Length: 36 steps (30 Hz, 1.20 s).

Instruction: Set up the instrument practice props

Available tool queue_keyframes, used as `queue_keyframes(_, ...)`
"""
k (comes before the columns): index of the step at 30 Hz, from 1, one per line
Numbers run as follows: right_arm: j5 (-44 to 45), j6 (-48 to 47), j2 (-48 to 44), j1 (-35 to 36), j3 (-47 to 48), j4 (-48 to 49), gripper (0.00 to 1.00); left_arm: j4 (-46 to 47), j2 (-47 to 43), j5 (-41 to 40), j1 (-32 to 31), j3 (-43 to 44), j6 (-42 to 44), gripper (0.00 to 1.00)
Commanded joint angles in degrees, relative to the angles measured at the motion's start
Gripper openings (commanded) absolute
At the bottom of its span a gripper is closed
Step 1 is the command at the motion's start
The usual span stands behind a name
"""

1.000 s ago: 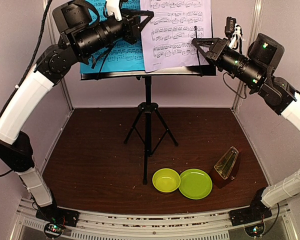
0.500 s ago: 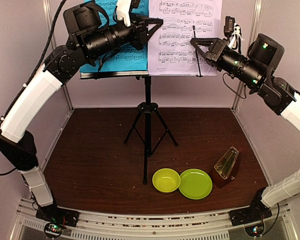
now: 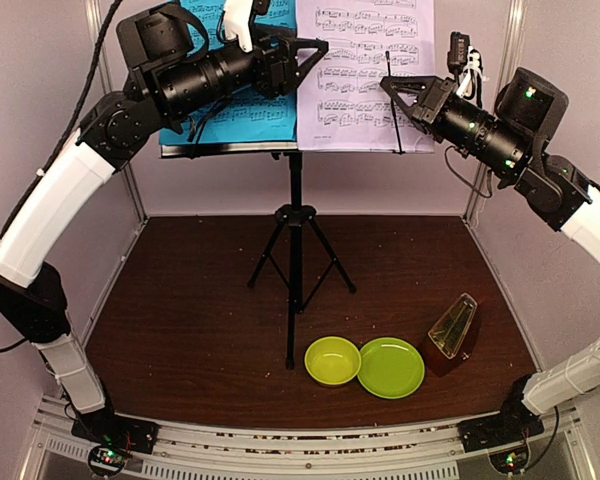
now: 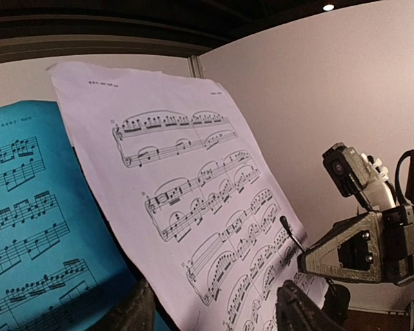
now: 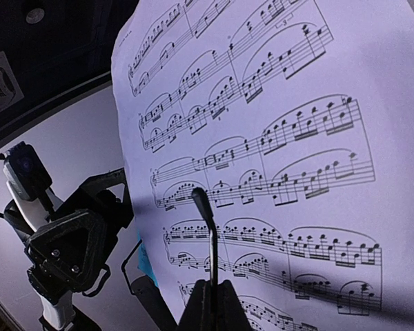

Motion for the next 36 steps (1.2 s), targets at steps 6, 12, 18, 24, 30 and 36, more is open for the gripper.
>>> queue_keyframes(6, 1.9, 0.7, -0.6, -0.3, -0.5, 1.1, 0.23, 3.4, -5.2, -0.3, 0.3, -2.6, 0.0, 0.74)
queue_keyframes(12, 2.1, 0.9, -1.0, -0.3, -0.5, 1.0, 0.35, 4.6, -7.6, 0.0, 0.3, -5.1, -0.4, 0.77)
queue_keyframes(18, 2.4, 0.0, -1.7, -0.3, -0.6, 0.5, 0.43, 4.8, -9.1, 0.7, 0.2, -6.6, -0.5, 0.78)
queue_keyframes(24, 2.5, -1.6, -3.5, -0.3, -1.3, 1.2, 0.68, 4.6, -11.5, 0.7, 0.2, -8.5, 0.2, 0.82)
queue_keyframes(30, 0.9, -3.0, -5.0, -0.3, -1.9, 2.2, 0.80, 4.3, -14.8, -0.2, 0.2, -11.1, 0.3, 0.83)
queue_keyframes(36, 0.7, -5.3, -7.3, -0.3, -2.5, 0.4, 0.83, 3.6, -19.1, -2.4, 0.3, -14.7, -1.2, 0.85)
